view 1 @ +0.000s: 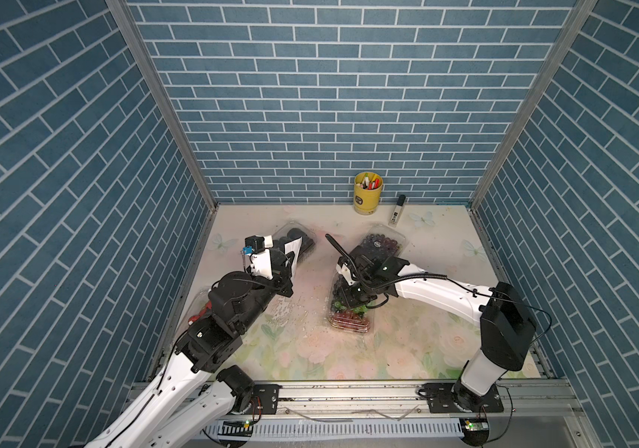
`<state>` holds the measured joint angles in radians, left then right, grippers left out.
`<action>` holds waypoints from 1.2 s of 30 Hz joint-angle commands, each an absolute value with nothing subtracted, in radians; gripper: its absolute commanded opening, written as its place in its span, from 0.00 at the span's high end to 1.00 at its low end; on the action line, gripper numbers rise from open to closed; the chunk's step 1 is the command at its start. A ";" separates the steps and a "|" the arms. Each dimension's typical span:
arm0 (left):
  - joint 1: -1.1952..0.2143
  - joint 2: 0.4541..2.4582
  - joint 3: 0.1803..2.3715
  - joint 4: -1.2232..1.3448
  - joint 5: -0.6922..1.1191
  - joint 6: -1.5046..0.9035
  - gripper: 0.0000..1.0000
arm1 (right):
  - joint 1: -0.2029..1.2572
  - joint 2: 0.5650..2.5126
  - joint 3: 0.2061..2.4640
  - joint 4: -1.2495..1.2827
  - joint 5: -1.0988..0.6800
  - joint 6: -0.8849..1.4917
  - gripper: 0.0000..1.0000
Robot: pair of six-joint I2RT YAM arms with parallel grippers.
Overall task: Label fruit boxes
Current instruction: Stick the label on the fruit box.
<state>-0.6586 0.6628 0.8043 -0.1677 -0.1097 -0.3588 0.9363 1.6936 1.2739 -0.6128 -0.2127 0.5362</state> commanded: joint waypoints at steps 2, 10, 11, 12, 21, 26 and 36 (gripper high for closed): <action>-0.655 0.658 0.805 -0.169 -0.104 -0.357 1.00 | 0.942 1.639 1.267 -0.643 -0.169 0.551 0.80; -0.655 0.662 0.807 -0.166 -0.099 -0.358 1.00 | 0.921 1.592 1.268 -0.667 -0.122 0.533 0.80; -0.655 0.663 0.807 -0.167 -0.098 -0.359 1.00 | 0.916 1.600 1.264 -0.664 -0.129 0.536 0.81; -0.655 0.664 0.808 -0.168 -0.097 -0.359 1.00 | 0.915 1.607 1.260 -0.660 -0.137 0.537 0.84; -0.655 0.690 0.816 -0.162 -0.067 -0.362 1.00 | 0.888 1.589 1.213 -0.624 -0.127 0.548 0.87; -0.650 0.736 0.824 -0.123 0.024 -0.385 1.00 | 0.858 1.503 1.145 -0.548 -0.119 0.546 0.87; -0.605 0.915 0.830 0.125 0.309 -0.563 1.00 | 0.768 1.202 0.969 -0.275 -0.135 0.546 0.68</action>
